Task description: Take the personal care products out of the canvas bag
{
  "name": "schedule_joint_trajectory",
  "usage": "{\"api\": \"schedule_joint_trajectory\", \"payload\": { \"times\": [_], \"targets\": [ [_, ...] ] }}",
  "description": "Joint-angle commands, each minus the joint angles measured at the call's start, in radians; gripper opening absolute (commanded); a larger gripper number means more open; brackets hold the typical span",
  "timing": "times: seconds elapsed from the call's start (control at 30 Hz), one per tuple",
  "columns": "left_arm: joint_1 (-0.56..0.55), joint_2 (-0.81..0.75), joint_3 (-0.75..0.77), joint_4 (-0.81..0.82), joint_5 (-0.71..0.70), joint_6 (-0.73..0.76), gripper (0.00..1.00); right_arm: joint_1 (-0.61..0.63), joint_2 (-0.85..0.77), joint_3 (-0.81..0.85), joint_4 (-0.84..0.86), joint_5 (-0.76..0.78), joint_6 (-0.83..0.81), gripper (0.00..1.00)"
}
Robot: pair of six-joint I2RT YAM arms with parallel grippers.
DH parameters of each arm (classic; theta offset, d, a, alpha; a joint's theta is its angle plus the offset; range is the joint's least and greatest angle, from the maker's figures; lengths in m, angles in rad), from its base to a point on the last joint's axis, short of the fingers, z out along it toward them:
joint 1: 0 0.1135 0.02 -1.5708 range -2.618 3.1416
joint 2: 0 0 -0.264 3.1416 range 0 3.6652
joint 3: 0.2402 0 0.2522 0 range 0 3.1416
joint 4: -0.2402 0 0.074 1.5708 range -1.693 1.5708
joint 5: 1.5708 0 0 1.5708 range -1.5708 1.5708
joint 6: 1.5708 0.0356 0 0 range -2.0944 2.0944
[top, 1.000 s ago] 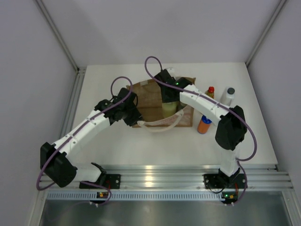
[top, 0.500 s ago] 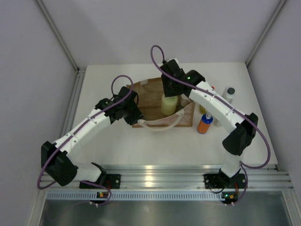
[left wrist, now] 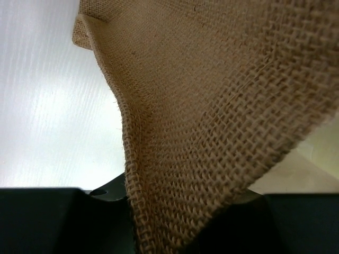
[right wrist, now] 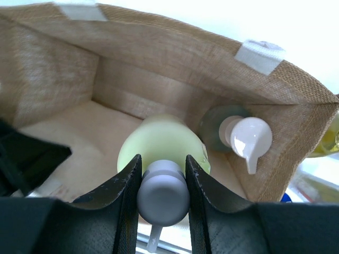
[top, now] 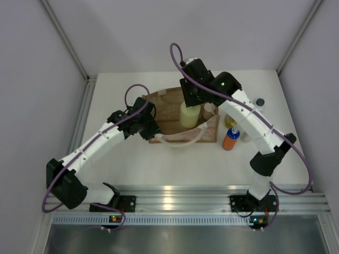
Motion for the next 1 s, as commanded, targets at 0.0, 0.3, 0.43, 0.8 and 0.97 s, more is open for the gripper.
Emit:
{"api": "schedule_joint_trajectory", "payload": {
  "times": [0.0,0.3,0.43,0.8,0.97],
  "targets": [
    [0.002,-0.023,0.020,0.004,-0.029,-0.002,0.36,0.058,-0.094,0.140,-0.005,-0.001,-0.022,0.00],
    [0.002,-0.017,0.017,0.004,-0.039,-0.011,0.36,0.155,-0.175,0.213,-0.041,-0.008,-0.017,0.00],
    [0.003,-0.013,0.023,0.004,-0.052,-0.014,0.36,0.192,-0.203,0.258,-0.044,-0.018,-0.022,0.00],
    [0.003,0.007,0.043,0.004,-0.053,-0.013,0.36,0.318,-0.277,0.207,-0.064,-0.038,-0.033,0.00],
    [0.003,0.000,0.040,0.004,-0.053,-0.011,0.35,0.390,-0.315,0.091,-0.042,0.042,-0.007,0.00]
  ]
}}
